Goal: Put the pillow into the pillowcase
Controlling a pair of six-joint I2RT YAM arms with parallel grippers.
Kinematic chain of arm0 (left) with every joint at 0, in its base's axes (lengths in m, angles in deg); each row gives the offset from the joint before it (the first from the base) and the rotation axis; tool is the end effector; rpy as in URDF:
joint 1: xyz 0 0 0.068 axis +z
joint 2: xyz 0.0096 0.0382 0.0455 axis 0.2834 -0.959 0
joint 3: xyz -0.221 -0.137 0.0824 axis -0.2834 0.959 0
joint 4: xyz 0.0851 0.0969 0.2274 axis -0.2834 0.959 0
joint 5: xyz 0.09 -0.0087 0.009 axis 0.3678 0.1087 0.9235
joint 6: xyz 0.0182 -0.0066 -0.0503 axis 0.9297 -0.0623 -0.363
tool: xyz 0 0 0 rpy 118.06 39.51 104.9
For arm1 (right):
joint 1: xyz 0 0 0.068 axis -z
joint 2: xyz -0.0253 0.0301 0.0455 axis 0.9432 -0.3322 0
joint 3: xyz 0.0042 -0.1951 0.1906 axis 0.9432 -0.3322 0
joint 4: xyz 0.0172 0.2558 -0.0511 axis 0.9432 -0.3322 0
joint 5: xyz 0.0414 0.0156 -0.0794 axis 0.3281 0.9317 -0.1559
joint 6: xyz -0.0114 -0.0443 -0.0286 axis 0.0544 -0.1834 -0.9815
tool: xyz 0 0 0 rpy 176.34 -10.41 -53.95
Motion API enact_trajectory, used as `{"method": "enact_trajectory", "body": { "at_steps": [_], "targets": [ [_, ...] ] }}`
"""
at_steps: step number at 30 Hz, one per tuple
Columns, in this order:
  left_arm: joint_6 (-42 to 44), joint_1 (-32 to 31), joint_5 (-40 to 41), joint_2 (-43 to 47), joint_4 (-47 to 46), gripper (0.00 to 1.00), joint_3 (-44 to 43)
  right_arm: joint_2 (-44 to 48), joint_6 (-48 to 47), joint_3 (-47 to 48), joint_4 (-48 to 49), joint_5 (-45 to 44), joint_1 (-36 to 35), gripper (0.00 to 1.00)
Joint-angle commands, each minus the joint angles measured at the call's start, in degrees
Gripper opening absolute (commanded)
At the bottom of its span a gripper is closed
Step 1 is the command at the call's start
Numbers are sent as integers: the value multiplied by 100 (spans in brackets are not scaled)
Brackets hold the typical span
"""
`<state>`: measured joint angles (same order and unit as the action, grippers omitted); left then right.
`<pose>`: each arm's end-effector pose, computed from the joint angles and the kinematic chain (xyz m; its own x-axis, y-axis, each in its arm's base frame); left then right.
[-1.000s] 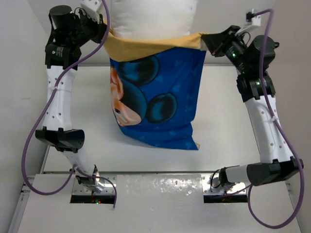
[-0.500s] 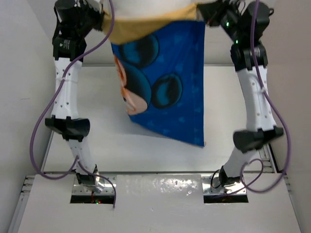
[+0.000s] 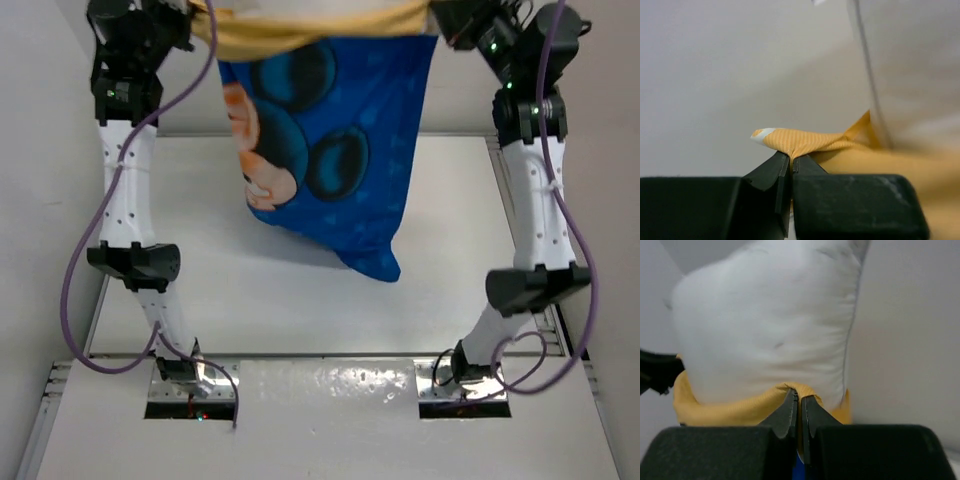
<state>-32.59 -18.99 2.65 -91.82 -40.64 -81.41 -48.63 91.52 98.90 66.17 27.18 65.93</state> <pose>0.3651 -0.0259 0.5799 0.2431 0.3493 -0.9049 0.2455 0.8804 0.4057 0.3397 0.0404 0.5660 -0.0086 0.5628 -0.8266 -0.5096 0.7087 0.4879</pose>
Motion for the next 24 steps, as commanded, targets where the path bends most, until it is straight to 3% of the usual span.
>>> {"method": "enact_trajectory", "body": {
  "at_steps": [1, 2, 3, 4, 5, 6, 7, 8, 10, 11, 12, 13, 14, 15, 16, 17, 18, 19, 21, 22, 23, 24],
  "targets": [
    [-573, 849, 742, 1117, -2728, 0, 206, 105, -149, 1998, 672, -649, 640, 0],
    [-591, 911, 516, 1427, -2639, 0, 971, 820, -53, 1607, 1039, -588, 712, 0],
    [-522, 859, 278, 1456, -2055, 0, 839, 1297, -52, -68, 1922, -579, 721, 0],
    [-478, 789, -2, 1465, -1545, 0, 977, 1729, -61, -1068, 2322, -727, 678, 0],
    [-425, 632, -231, 1561, -1009, 0, 1387, 2098, -35, -2261, 2526, -754, 617, 0],
    [-285, 561, -182, 1867, -1003, 0, 1992, 2006, 9, -2491, 2267, -737, 512, 0],
    [-214, 438, -138, 1983, -1108, 0, 2903, 1797, 44, -2511, 2039, -450, 345, 0],
    [-109, 394, 72, 2002, -1205, 0, 2921, 1525, 315, -2398, 1862, -221, 352, 0],
    [-116, 454, 302, 1407, -1197, 0, 2013, 856, 702, -1102, 1650, 70, 808, 0],
    [-326, 724, 259, 1091, -1379, 0, 362, 689, 626, 314, 1554, -16, 896, 0],
    [-598, 823, 293, 661, -1642, 0, -376, 539, 451, 998, 1196, -217, 1080, 0],
    [-609, 928, 346, 683, -1976, 0, -654, 390, 362, 1562, 1158, -367, 1186, 0],
    [-583, 1016, 407, 927, -2640, 0, -239, 493, 413, 1733, 1218, -490, 1335, 0],
    [-600, 1026, 356, 1521, -2734, 0, 505, 1120, 457, 1317, 1576, -491, 1546, 0],
    [-583, 948, 216, 1623, -2448, 0, 591, 1561, 493, 495, 1919, -491, 1556, 0],
    [-452, 860, -290, 1693, -1401, 0, 731, 1975, 571, -1445, 2783, -535, 1478, 0],
    [-338, 702, -391, 1790, -981, 0, 1124, 2292, 659, -2135, 2914, -483, 1382, 0],
    [-232, 387, -279, 1939, -873, 0, 2442, 2304, 764, -2881, 2793, -474, 1172, 0],
    [285, 123, 72, 2029, -942, 0, 3130, 1876, 783, -2951, 2214, -177, 864, 0],
    [357, 51, 474, 1854, -837, 0, 2697, 1395, 1053, -2733, 2090, -18, 897, 0],
    [184, 137, 495, 1261, -732, 0, 2005, 1207, 1177, -1834, 1898, 123, 1132, 0],
    [17, 434, 400, 863, -679, 0, 145, 1032, 1213, -1216, 1739, 159, 1256, 0]
  ]
}}
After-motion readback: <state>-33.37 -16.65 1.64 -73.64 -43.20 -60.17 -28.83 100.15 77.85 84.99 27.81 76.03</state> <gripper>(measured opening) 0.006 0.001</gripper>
